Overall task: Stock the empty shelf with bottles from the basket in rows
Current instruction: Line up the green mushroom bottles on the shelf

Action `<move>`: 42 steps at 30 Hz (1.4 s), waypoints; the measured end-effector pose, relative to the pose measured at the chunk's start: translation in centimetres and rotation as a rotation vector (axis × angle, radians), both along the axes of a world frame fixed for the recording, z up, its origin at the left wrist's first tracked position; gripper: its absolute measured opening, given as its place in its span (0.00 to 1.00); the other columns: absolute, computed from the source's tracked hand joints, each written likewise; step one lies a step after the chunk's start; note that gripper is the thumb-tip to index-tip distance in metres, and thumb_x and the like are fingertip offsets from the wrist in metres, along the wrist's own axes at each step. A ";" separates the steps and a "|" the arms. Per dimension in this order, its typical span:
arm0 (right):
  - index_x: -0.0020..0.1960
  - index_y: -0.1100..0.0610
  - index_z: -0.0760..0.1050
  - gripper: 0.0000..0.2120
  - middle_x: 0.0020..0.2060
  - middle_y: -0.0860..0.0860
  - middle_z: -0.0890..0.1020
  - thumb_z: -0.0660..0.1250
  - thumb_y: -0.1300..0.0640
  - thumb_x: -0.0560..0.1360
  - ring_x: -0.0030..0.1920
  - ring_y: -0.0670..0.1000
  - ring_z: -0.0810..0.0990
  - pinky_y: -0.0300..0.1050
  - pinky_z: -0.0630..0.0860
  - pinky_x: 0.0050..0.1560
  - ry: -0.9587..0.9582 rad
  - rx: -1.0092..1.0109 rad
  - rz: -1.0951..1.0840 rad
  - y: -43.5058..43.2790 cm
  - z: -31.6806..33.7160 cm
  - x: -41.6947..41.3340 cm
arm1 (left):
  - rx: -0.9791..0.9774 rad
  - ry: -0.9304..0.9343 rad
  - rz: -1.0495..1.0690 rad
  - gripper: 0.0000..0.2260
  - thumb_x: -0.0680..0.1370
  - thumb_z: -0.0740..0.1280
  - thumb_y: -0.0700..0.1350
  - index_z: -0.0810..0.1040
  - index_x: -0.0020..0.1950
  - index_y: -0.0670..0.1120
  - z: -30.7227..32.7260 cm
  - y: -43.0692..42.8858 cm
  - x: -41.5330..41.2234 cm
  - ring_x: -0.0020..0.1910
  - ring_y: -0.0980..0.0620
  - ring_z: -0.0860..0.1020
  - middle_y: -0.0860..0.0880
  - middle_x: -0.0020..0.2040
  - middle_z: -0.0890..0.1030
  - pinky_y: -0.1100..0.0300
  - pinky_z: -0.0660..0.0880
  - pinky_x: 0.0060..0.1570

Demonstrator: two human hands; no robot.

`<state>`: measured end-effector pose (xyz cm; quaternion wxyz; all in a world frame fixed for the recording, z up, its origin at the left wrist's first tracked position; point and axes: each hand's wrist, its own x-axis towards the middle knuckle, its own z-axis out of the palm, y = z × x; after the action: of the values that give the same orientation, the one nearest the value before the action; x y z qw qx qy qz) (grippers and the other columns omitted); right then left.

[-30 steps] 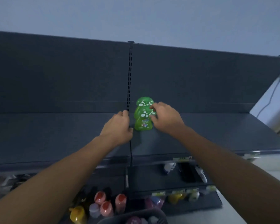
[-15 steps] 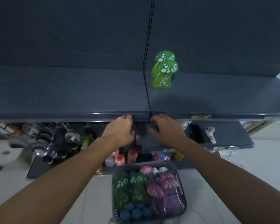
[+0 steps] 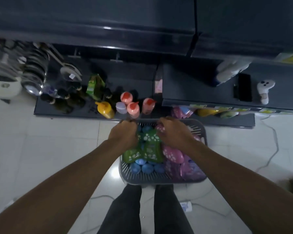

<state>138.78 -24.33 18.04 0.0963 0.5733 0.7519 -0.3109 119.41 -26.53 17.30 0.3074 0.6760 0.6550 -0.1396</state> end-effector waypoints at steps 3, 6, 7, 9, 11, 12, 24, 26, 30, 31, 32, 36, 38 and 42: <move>0.63 0.56 0.74 0.19 0.60 0.56 0.79 0.67 0.48 0.76 0.59 0.61 0.79 0.54 0.77 0.57 -0.036 -0.032 0.036 -0.2 -3.5 -0.5 | -0.019 -0.032 -0.015 0.19 0.75 0.69 0.41 0.74 0.64 0.39 -3.5 -0.4 -0.1 0.62 0.37 0.75 0.39 0.65 0.73 0.46 0.76 0.54; 0.63 0.59 0.76 0.21 0.60 0.56 0.79 0.67 0.46 0.76 0.63 0.60 0.76 0.54 0.73 0.63 -0.048 -0.068 0.073 -0.4 -6.3 -1.1 | -0.056 -0.005 -0.060 0.21 0.75 0.70 0.42 0.73 0.66 0.38 -6.4 -0.5 0.1 0.66 0.36 0.73 0.37 0.67 0.72 0.45 0.78 0.56; 0.61 0.58 0.76 0.21 0.58 0.57 0.79 0.67 0.45 0.75 0.62 0.60 0.76 0.56 0.73 0.63 -0.052 -0.082 0.086 -0.4 -7.1 -1.2 | -0.079 0.026 -0.074 0.21 0.75 0.68 0.42 0.72 0.68 0.37 -7.3 -0.5 0.2 0.67 0.36 0.72 0.36 0.66 0.71 0.44 0.78 0.56; 0.59 0.59 0.76 0.20 0.57 0.58 0.79 0.67 0.45 0.75 0.62 0.60 0.75 0.57 0.73 0.63 -0.055 -0.098 0.119 -0.4 -8.4 -1.5 | -0.134 0.089 -0.099 0.21 0.77 0.66 0.41 0.71 0.69 0.36 -8.4 -0.5 0.5 0.68 0.35 0.70 0.35 0.67 0.70 0.44 0.77 0.58; 0.61 0.60 0.75 0.20 0.59 0.58 0.78 0.68 0.47 0.76 0.63 0.60 0.72 0.57 0.71 0.64 -0.070 -0.106 0.161 -0.2 -9.0 -1.7 | -0.162 0.169 -0.160 0.20 0.79 0.64 0.42 0.71 0.70 0.36 -9.1 -0.4 0.9 0.68 0.34 0.70 0.34 0.68 0.70 0.46 0.74 0.61; 0.62 0.59 0.75 0.20 0.59 0.58 0.78 0.68 0.48 0.76 0.64 0.60 0.72 0.57 0.71 0.64 -0.075 -0.097 0.176 -0.1 -9.2 -1.7 | -0.161 0.210 -0.199 0.20 0.80 0.63 0.42 0.71 0.71 0.36 -9.3 -0.3 1.1 0.68 0.34 0.70 0.34 0.69 0.70 0.46 0.73 0.63; 0.64 0.56 0.72 0.21 0.60 0.55 0.75 0.69 0.49 0.75 0.60 0.60 0.77 0.54 0.75 0.58 -0.054 -0.014 0.100 -1.8 -5.3 -1.7 | -0.062 0.417 -0.339 0.16 0.80 0.62 0.39 0.74 0.68 0.37 -6.0 -1.5 2.2 0.61 0.36 0.73 0.37 0.64 0.74 0.51 0.73 0.57; 0.65 0.55 0.73 0.21 0.60 0.54 0.76 0.69 0.48 0.75 0.59 0.59 0.78 0.52 0.74 0.58 -0.048 0.033 0.079 -1.8 -3.7 -1.4 | -0.056 0.421 -0.289 0.17 0.79 0.63 0.40 0.74 0.67 0.39 -5.0 -1.3 1.7 0.60 0.37 0.73 0.37 0.63 0.74 0.52 0.74 0.55; 0.66 0.54 0.73 0.22 0.59 0.54 0.75 0.68 0.46 0.76 0.56 0.60 0.79 0.54 0.77 0.55 -0.004 0.113 0.033 -1.1 1.2 -1.3 | 0.041 0.446 -0.375 0.14 0.79 0.62 0.39 0.77 0.64 0.39 -1.0 0.0 1.5 0.60 0.38 0.74 0.39 0.61 0.76 0.51 0.73 0.56; 0.66 0.53 0.73 0.22 0.59 0.54 0.75 0.68 0.45 0.76 0.56 0.60 0.79 0.53 0.77 0.55 -0.002 0.146 0.036 -0.8 2.5 -1.3 | 0.074 0.453 -0.391 0.14 0.80 0.62 0.39 0.76 0.64 0.38 0.5 0.5 1.7 0.60 0.38 0.73 0.38 0.62 0.75 0.50 0.72 0.57; 0.68 0.53 0.72 0.22 0.59 0.54 0.76 0.68 0.46 0.76 0.56 0.59 0.79 0.52 0.77 0.55 -0.005 0.183 0.039 -0.6 3.8 -1.2 | 0.100 0.455 -0.394 0.15 0.80 0.62 0.40 0.75 0.66 0.37 1.9 1.0 1.9 0.60 0.38 0.73 0.38 0.63 0.75 0.49 0.72 0.58; 0.67 0.54 0.74 0.23 0.59 0.53 0.77 0.69 0.47 0.76 0.55 0.59 0.80 0.51 0.75 0.55 -0.008 0.328 0.004 0.5 9.5 -0.2 | 0.174 0.411 -0.316 0.22 0.80 0.64 0.42 0.68 0.71 0.34 7.8 3.4 2.5 0.63 0.36 0.69 0.36 0.65 0.70 0.45 0.73 0.63; 0.67 0.54 0.74 0.22 0.60 0.53 0.77 0.69 0.47 0.75 0.55 0.59 0.80 0.51 0.74 0.55 -0.010 0.382 -0.019 1.0 12.3 0.3 | 0.246 0.367 -0.308 0.23 0.81 0.64 0.42 0.65 0.72 0.32 10.8 4.3 2.9 0.64 0.35 0.68 0.34 0.65 0.70 0.46 0.74 0.63; 0.64 0.55 0.76 0.21 0.59 0.53 0.77 0.69 0.47 0.74 0.55 0.60 0.79 0.52 0.75 0.54 -0.022 0.500 -0.053 1.9 17.4 1.6 | 0.425 0.314 -0.353 0.23 0.81 0.65 0.42 0.64 0.71 0.31 17.0 5.5 4.0 0.66 0.35 0.68 0.33 0.66 0.70 0.47 0.74 0.64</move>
<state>140.36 -22.44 35.48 -0.0484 0.6023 0.7890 -0.1113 123.44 -21.01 34.25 0.0253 0.7986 0.5814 -0.1533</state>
